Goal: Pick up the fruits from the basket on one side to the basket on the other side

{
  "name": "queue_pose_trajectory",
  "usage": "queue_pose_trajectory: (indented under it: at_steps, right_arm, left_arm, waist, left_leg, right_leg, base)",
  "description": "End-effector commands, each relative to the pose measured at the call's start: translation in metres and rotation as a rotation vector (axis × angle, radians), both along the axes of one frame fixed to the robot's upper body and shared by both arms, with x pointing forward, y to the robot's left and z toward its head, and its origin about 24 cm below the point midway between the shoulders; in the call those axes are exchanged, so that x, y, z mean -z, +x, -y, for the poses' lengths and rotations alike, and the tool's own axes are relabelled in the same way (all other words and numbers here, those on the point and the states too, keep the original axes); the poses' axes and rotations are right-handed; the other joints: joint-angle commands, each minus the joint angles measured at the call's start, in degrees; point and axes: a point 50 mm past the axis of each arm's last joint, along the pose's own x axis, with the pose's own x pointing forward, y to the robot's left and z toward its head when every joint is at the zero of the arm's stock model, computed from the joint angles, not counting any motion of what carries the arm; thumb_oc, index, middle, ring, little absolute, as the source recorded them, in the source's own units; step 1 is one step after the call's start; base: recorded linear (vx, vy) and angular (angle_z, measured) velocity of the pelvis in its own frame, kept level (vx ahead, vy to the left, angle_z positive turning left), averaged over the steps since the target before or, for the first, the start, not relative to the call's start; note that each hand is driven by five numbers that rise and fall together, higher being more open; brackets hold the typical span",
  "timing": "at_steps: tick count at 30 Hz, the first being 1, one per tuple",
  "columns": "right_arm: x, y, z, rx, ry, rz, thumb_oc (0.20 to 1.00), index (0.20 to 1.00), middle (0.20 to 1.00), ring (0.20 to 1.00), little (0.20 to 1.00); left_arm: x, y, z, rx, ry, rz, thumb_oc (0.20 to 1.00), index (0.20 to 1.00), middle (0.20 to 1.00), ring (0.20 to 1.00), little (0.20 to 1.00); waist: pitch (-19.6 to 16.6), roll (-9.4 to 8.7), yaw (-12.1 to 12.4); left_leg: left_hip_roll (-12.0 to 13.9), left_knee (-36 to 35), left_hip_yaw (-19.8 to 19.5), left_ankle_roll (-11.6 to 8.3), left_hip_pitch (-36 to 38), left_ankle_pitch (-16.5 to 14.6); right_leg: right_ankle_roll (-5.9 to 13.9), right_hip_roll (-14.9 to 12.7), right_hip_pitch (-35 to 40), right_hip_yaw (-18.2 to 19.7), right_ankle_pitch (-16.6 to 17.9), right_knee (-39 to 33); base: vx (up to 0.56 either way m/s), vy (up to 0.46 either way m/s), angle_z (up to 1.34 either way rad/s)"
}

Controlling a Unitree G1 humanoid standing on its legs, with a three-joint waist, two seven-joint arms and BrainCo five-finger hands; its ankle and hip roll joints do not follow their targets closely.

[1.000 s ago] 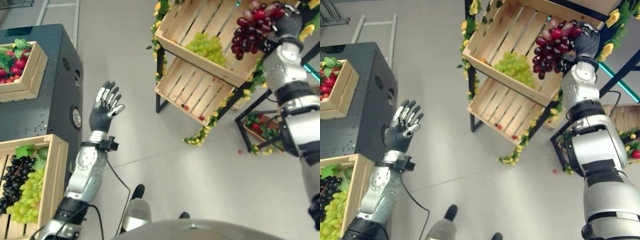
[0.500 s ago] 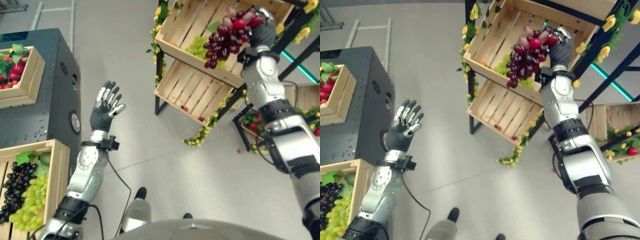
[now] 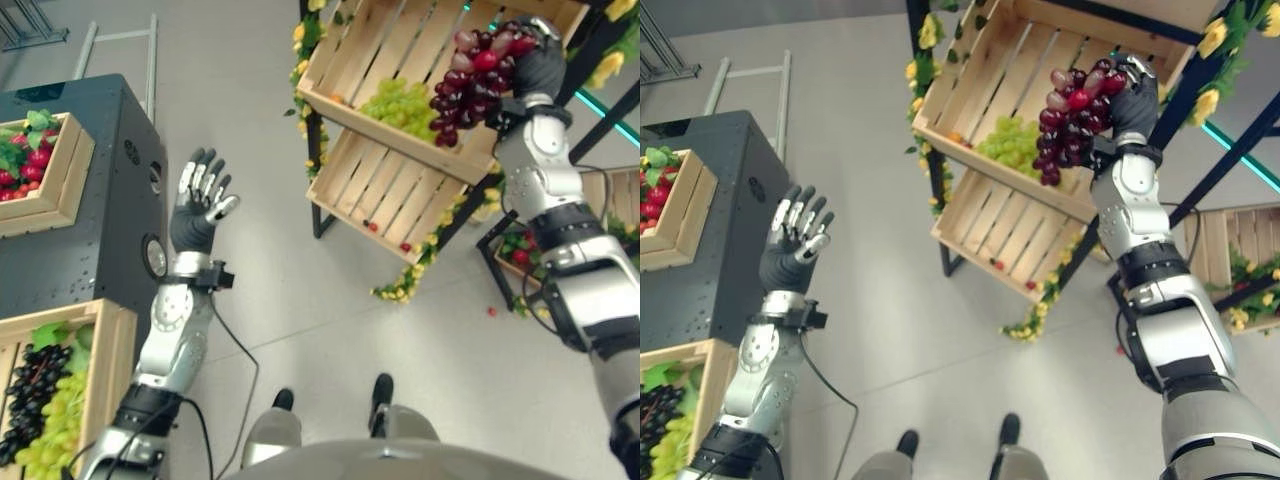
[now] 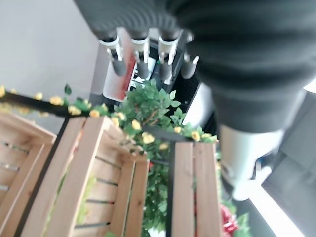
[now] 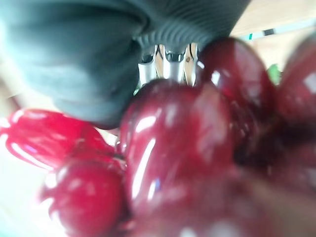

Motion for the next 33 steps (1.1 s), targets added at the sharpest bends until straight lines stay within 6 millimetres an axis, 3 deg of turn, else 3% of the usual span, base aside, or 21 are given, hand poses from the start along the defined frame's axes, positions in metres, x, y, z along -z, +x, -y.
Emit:
queue_pose_trajectory:
  at_steps: [1,3,5,8,9,10,12,14,18,30,31,33]
  right_arm:
    - [-0.054,-0.012,-0.010,-0.028,-0.017,0.227,0.200,0.200,0.200,0.200,0.200]
    - [-0.058,-0.013,-0.010,-0.029,-0.017,0.242,0.200,0.200,0.200,0.200,0.200]
    - [-0.061,-0.014,-0.007,-0.013,-0.012,0.246,0.200,0.200,0.200,0.200,0.200]
    - [-0.061,-0.015,0.002,0.017,-0.004,0.248,0.200,0.200,0.200,0.200,0.200]
    - [-0.059,-0.015,0.003,0.022,-0.011,0.243,0.200,0.200,0.200,0.200,0.200]
    - [-0.054,-0.015,0.001,0.017,-0.023,0.234,0.200,0.200,0.200,0.200,0.200]
    - [-0.040,-0.012,0.004,0.027,0.001,0.198,0.200,0.200,0.200,0.200,0.200]
    - [-0.040,-0.010,0.002,0.027,-0.003,0.182,0.200,0.200,0.200,0.200,0.200]
    - [-0.041,-0.009,0.005,0.045,-0.004,0.174,0.200,0.200,0.200,0.200,0.200]
    - [-0.032,0.009,0.019,0.150,-0.086,0.008,0.200,0.200,0.200,0.200,0.200]
    - [-0.029,0.012,0.021,0.164,-0.091,-0.027,1.000,1.000,1.000,1.000,1.000]
    - [-0.027,0.013,0.023,0.176,-0.093,-0.051,1.000,1.000,1.000,1.000,1.000]
  left_arm:
    - [-0.023,-0.002,0.005,0.062,0.039,0.116,1.000,1.000,1.000,1.000,1.000]
    - [-0.022,-0.002,0.007,0.079,0.043,0.108,1.000,1.000,1.000,1.000,1.000]
    - [-0.021,-0.002,0.008,0.083,0.052,0.098,1.000,1.000,1.000,1.000,1.000]
    - [-0.019,-0.002,0.009,0.094,0.051,0.085,1.000,1.000,1.000,1.000,1.000]
    - [-0.019,-0.003,0.009,0.095,0.059,0.085,1.000,1.000,1.000,1.000,1.000]
    - [-0.018,-0.003,0.009,0.088,0.066,0.081,1.000,1.000,1.000,1.000,1.000]
    - [-0.016,-0.003,0.007,0.079,0.091,0.069,1.000,1.000,1.000,1.000,1.000]
    - [-0.017,-0.007,0.006,0.095,0.093,0.072,1.000,1.000,1.000,1.000,1.000]
    - [-0.017,-0.009,0.004,0.096,0.095,0.068,1.000,1.000,1.000,1.000,1.000]
    - [-0.020,-0.010,0.009,0.126,0.090,0.081,1.000,1.000,1.000,1.000,1.000]
    - [-0.021,-0.010,0.012,0.143,0.085,0.084,1.000,1.000,1.000,1.000,1.000]
    - [-0.022,-0.010,0.014,0.149,0.089,0.088,1.000,1.000,1.000,1.000,1.000]
  waist:
    - [-5.1,-4.00,0.0]
    - [-4.1,-5.10,0.8]
    - [-3.1,-5.84,1.6]
    - [-2.6,-6.16,2.3]
    - [-2.6,-5.45,2.6]
    - [-2.2,-4.53,3.6]
    - [-2.2,-4.46,4.0]
    - [-3.3,-4.24,4.4]
    - [-4.7,-4.34,4.3]
    - [-4.3,-6.19,5.8]
    - [-4.1,-6.46,6.1]
    - [-3.9,-6.52,6.3]
  left_leg:
    - [-1.1,12.3,-1.3,-1.03,4.9,5.1]
    - [-2.2,19.6,-1.8,-1.45,1.7,8.1]
    - [-3.3,20.0,-1.3,-0.87,-2.1,7.4]
    - [-4.8,10.9,2.0,0.42,-6.6,2.2]
    - [-5.0,6.1,2.7,0.67,-8.2,3.6]
    - [-5.5,1.8,2.6,0.70,-10.9,8.0]
    - [-5.9,1.2,2.6,0.86,-8.9,8.1]
    - [-5.8,-1.8,1.8,1.61,-6.8,6.9]
    - [-5.2,-6.2,2.6,2.31,-3.5,7.6]
    - [-5.6,-6.2,1.8,3.23,-3.7,6.3]
    - [-5.7,-6.0,1.4,3.23,-4.0,6.2]
    - [-5.7,-5.9,1.0,3.26,-4.2,6.2]
  right_leg:
    - [5.96,-2.1,2.8,-0.7,-0.4,-2.7]
    - [4.65,-1.2,5.3,-0.5,-1.4,-3.9]
    - [4.26,-1.1,7.0,-0.1,-2.6,-4.5]
    - [4.89,-0.9,9.2,0.5,-3.7,-5.8]
    - [5.07,-0.1,9.9,1.1,-3.9,-6.4]
    - [4.96,1.0,11.3,1.9,-4.2,-7.1]
    - [5.09,0.9,12.5,2.1,-4.2,-7.3]
    - [5.04,1.2,12.9,2.8,-4.4,-7.6]
    - [5.29,0.5,13.3,3.0,-4.5,-8.1]
    - [6.04,-0.2,12.3,2.7,-4.3,-8.5]
    - [6.09,-0.2,12.1,2.5,-4.4,-8.4]
    - [6.13,-0.1,11.9,2.3,-4.5,-8.2]
  base:
    - [0.23,-0.206,-0.24]
    - [0.22,-0.228,-0.12]
    - [0.18,-0.170,-0.04]
    - [0.20,-0.054,0.30]
    - [0.21,0.029,0.36]
    - [0.20,0.030,0.24]
    - [0.17,0.004,-0.13]
    - [0.15,0.052,-0.73]
    - [0.11,0.063,-0.33]
    - [0.03,0.015,0.01]
    - [0.00,0.000,0.00]
    - [0.00,0.000,0.00]
